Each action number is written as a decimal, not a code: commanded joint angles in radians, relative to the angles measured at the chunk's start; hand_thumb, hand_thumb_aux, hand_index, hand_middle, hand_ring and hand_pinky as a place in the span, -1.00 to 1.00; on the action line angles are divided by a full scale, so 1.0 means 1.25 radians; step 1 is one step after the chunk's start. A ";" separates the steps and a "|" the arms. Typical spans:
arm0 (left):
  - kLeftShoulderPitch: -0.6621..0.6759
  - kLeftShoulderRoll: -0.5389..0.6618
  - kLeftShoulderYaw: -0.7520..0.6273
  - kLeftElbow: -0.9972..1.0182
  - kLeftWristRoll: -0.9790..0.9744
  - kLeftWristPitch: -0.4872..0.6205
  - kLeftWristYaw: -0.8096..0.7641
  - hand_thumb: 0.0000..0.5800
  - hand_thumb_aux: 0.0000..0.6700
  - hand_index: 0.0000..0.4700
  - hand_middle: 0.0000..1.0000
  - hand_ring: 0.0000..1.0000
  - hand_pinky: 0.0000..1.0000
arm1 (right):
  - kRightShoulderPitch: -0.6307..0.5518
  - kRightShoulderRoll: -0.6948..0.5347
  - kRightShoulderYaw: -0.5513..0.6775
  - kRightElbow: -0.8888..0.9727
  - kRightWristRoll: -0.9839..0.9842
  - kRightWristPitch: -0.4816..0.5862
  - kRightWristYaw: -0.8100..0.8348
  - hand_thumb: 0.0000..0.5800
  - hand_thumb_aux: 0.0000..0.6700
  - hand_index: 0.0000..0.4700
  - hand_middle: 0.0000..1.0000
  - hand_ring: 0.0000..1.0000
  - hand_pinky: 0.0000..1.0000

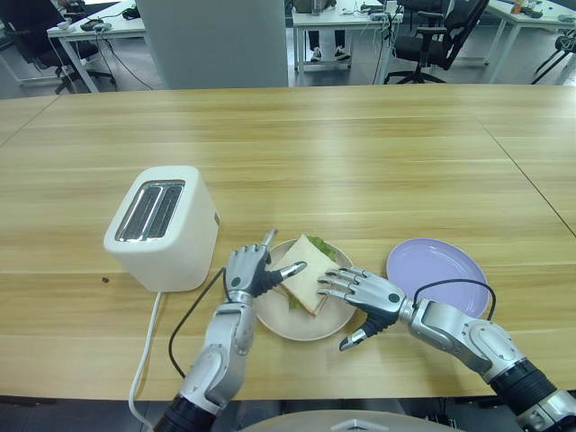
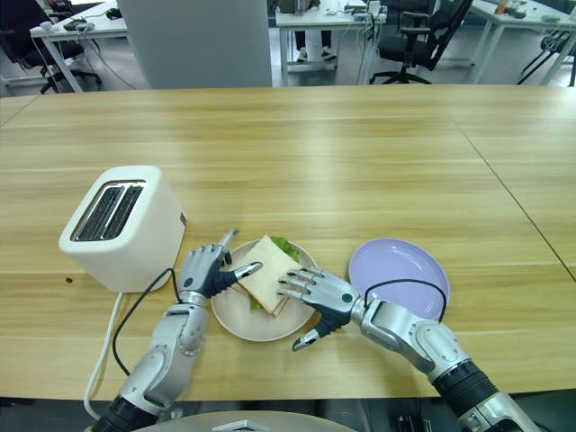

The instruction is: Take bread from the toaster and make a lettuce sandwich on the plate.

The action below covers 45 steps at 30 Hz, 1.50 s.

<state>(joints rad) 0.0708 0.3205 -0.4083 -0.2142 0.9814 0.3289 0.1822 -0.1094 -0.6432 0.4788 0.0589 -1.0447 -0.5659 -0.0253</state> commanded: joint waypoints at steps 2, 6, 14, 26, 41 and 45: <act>0.007 0.058 0.071 -0.093 0.066 0.027 -0.050 -1.00 -1.00 -1.00 -1.00 -1.00 -1.00 | 0.002 -0.004 0.008 0.014 0.002 0.007 0.006 -1.00 -1.00 -1.00 -1.00 -1.00 -1.00; 0.015 0.094 0.175 -0.158 0.016 0.021 -0.084 -1.00 -1.00 -1.00 -1.00 -1.00 -1.00 | 0.006 0.004 -0.015 0.003 0.036 0.007 -0.014 -1.00 -1.00 -1.00 -1.00 -1.00 -1.00; 0.058 0.086 0.338 -0.264 -0.382 -0.192 -0.200 1.00 1.00 0.96 1.00 1.00 1.00 | 0.051 0.056 -0.130 -0.072 0.407 -0.021 0.043 1.00 1.00 0.96 0.19 0.19 0.19; 0.291 0.388 0.284 -0.209 -0.500 -0.544 -0.483 1.00 1.00 0.96 1.00 1.00 1.00 | 0.200 -0.057 -0.082 -0.202 0.576 -0.057 0.298 1.00 1.00 0.96 1.00 1.00 1.00; 0.239 0.365 0.052 -0.095 -0.269 -0.523 -0.620 1.00 1.00 0.96 1.00 1.00 1.00 | 0.228 -0.054 0.006 -0.179 0.324 0.001 0.409 1.00 1.00 0.96 1.00 1.00 1.00; 0.149 0.308 -0.007 -0.016 -0.195 -0.521 -0.608 1.00 1.00 0.96 1.00 1.00 1.00 | 0.162 -0.013 0.031 -0.077 0.276 0.000 0.386 1.00 1.00 0.96 1.00 1.00 1.00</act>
<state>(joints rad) 0.2880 0.7220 -0.3820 -0.2988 0.6780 -0.3335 -0.5871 0.1253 -0.6774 0.5056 -0.0977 -0.6630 -0.5723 0.4694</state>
